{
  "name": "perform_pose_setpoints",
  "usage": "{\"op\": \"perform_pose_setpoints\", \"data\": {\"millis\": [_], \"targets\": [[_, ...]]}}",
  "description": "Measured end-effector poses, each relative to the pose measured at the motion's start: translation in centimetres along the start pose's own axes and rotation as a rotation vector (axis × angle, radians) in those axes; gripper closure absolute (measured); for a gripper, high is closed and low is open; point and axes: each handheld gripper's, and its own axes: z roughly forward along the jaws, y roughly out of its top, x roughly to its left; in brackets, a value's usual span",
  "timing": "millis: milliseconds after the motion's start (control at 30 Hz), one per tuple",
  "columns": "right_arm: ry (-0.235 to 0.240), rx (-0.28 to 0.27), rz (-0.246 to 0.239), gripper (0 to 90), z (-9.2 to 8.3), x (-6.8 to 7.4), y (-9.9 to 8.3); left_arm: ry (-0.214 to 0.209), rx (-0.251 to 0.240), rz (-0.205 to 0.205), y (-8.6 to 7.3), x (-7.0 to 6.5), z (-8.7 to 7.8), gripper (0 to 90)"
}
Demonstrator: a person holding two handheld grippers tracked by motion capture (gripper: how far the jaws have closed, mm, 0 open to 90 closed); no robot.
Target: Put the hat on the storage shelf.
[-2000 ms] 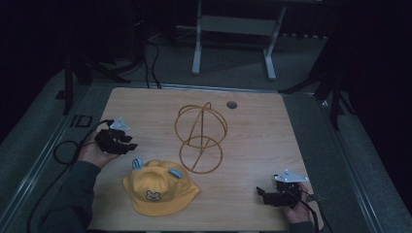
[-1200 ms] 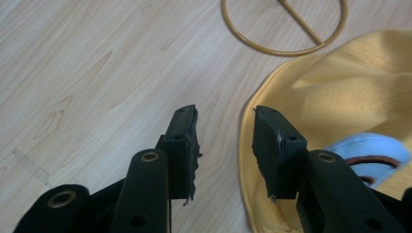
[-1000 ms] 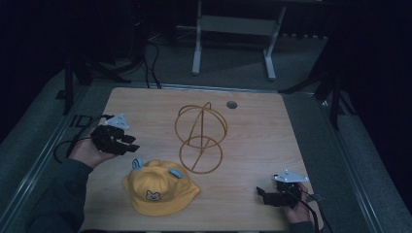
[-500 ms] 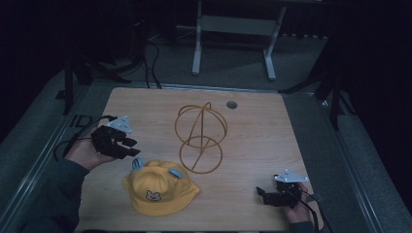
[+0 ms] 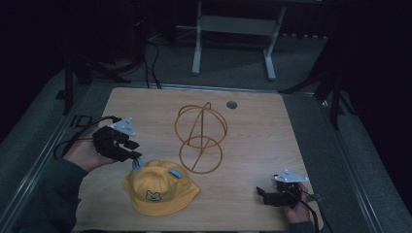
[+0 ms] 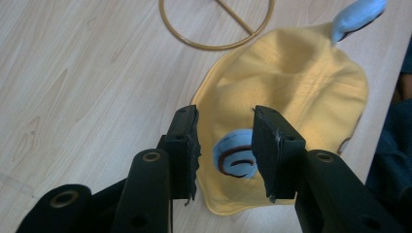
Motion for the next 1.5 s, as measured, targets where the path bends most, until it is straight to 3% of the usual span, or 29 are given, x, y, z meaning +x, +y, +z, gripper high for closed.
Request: {"op": "perform_pose_setpoints", "data": {"millis": [267,333,833,1267,1300,1500], "targets": [[0.000,0.001,0.000,11.0,0.0,0.0,0.0,-0.019,0.023,0.024,0.6,-0.5,-0.1,61.7],[0.000,0.002,0.000,11.0,0.0,0.0,0.0,-0.043,0.025,0.038,0.8,-0.8,0.0,61.5],[0.000,0.002,0.002,11.0,0.0,0.0,0.0,-0.110,0.073,0.121,2.4,-1.9,0.8,60.9],[0.001,0.002,0.002,11.0,0.0,0.0,0.0,-0.155,0.148,0.179,4.1,-2.8,2.4,60.7],[0.001,0.002,0.002,11.0,0.0,0.0,0.0,-0.166,0.180,0.192,4.5,-3.0,3.0,60.7],[0.001,0.002,0.002,11.0,0.0,0.0,0.0,-0.181,0.234,0.208,4.9,-3.4,4.2,60.4]]}}
